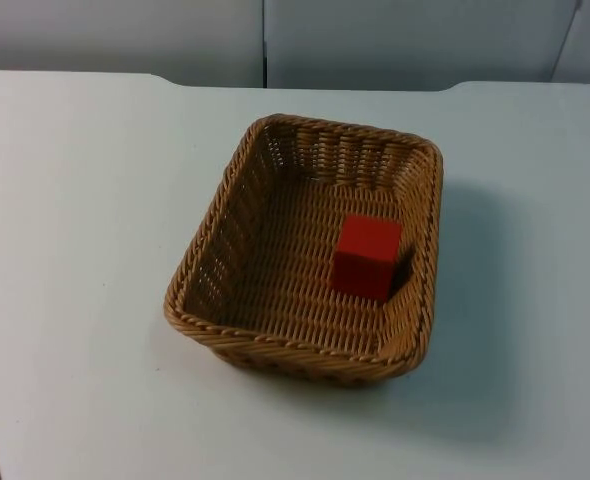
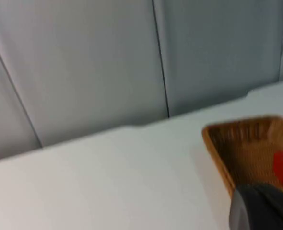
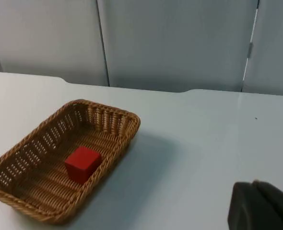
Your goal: Pick up the basket with the left hand and place the cube into the basket with the right hand.
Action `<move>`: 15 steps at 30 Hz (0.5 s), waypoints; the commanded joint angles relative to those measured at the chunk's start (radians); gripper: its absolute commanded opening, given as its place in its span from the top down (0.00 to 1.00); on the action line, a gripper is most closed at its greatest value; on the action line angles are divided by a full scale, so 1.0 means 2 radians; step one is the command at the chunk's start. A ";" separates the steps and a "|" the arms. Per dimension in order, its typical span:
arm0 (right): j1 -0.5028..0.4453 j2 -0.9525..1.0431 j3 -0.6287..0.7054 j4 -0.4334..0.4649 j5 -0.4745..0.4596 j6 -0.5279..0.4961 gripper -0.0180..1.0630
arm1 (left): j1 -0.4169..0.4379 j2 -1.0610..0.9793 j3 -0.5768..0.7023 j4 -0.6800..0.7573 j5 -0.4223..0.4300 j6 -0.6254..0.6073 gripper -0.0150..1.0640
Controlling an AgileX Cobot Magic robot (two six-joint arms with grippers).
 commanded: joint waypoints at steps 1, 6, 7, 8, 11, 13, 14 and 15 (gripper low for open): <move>0.000 -0.016 0.011 0.021 0.011 -0.022 0.98 | -0.003 -0.001 0.001 0.032 0.055 -0.031 0.99; 0.000 -0.017 0.039 0.045 0.032 -0.019 0.98 | -0.003 -0.002 0.001 0.034 0.073 -0.041 0.99; 0.000 -0.017 0.039 0.045 0.032 -0.019 0.98 | -0.003 -0.002 0.001 0.034 0.073 -0.041 0.99; 0.000 -0.017 0.046 0.048 0.036 -0.019 0.98 | -0.004 -0.002 0.001 0.034 0.080 -0.041 0.99; 0.000 -0.017 0.058 0.046 0.035 -0.025 0.98 | -0.004 -0.002 0.002 0.040 0.081 -0.041 0.99; 0.000 -0.017 0.062 0.046 0.033 -0.032 0.98 | -0.004 -0.002 0.004 0.040 0.081 -0.041 0.99; 0.000 -0.017 0.066 0.047 0.031 -0.040 0.98 | -0.004 -0.002 0.010 0.040 0.083 -0.041 0.99; 0.000 -0.017 0.073 0.050 0.029 -0.045 0.98 | -0.005 -0.002 0.021 0.040 0.086 -0.041 0.99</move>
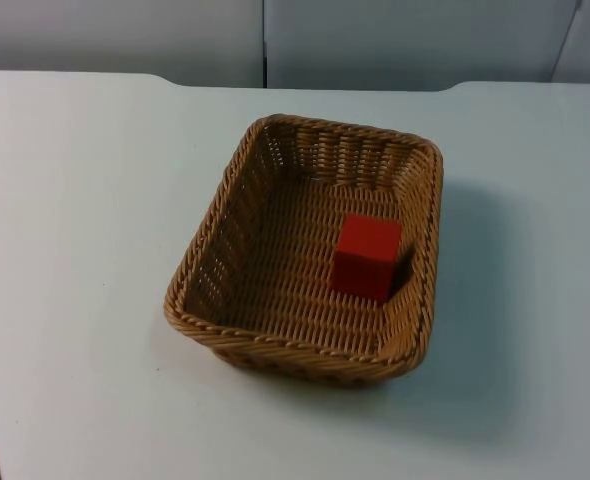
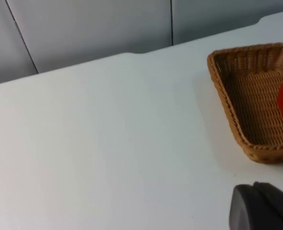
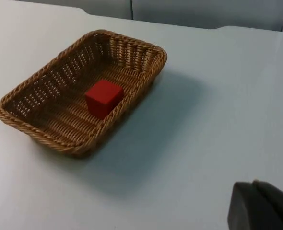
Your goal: Pick up the basket with the left hand and place the cube into the basket with the right hand.
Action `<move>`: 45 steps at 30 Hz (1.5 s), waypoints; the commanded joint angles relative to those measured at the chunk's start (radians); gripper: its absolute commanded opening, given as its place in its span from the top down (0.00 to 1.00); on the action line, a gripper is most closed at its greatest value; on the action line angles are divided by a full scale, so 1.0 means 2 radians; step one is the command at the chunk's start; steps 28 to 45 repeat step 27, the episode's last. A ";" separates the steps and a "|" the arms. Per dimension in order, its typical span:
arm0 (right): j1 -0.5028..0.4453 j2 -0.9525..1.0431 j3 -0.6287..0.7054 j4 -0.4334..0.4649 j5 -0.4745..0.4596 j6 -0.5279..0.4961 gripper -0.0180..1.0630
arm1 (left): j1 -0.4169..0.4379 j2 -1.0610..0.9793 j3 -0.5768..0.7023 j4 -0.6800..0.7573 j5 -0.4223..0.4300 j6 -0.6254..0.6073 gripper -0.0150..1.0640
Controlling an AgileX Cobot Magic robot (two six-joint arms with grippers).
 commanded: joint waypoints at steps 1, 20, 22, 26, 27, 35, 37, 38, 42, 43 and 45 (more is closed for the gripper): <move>0.000 -0.001 0.009 0.004 -0.005 -0.011 0.98 | -0.004 -0.002 0.019 -0.001 0.006 -0.004 0.99; -0.016 -0.001 0.017 0.006 -0.014 -0.011 0.98 | -0.004 -0.002 0.055 -0.006 -0.026 -0.006 0.99; -0.043 -0.001 0.017 0.005 -0.014 -0.011 0.98 | -0.004 -0.002 0.055 -0.006 -0.026 -0.006 0.99; -0.081 -0.001 0.017 0.005 -0.014 -0.011 0.98 | -0.004 -0.002 0.055 -0.006 -0.026 -0.006 0.99; -0.087 -0.001 0.017 0.005 -0.014 -0.011 0.98 | -0.004 -0.002 0.055 -0.006 -0.026 -0.006 0.99; -0.087 -0.001 0.017 0.005 -0.014 -0.011 0.98 | -0.004 -0.002 0.055 -0.006 -0.026 -0.006 0.99; -0.087 -0.001 0.017 0.005 -0.014 -0.011 0.98 | -0.004 -0.002 0.055 -0.006 -0.026 -0.006 0.99; -0.087 -0.001 0.017 0.005 -0.014 -0.011 0.98 | -0.004 -0.002 0.055 -0.006 -0.026 -0.006 0.99; -0.087 -0.001 0.017 0.005 -0.014 -0.011 0.98 | -0.004 -0.002 0.055 -0.006 -0.026 -0.006 0.99; -0.087 -0.001 0.017 0.005 -0.014 -0.011 0.98 | -0.004 -0.002 0.055 -0.006 -0.026 -0.006 0.99; -0.087 -0.001 0.017 0.005 -0.014 -0.011 0.98 | -0.004 -0.002 0.055 -0.006 -0.026 -0.006 0.99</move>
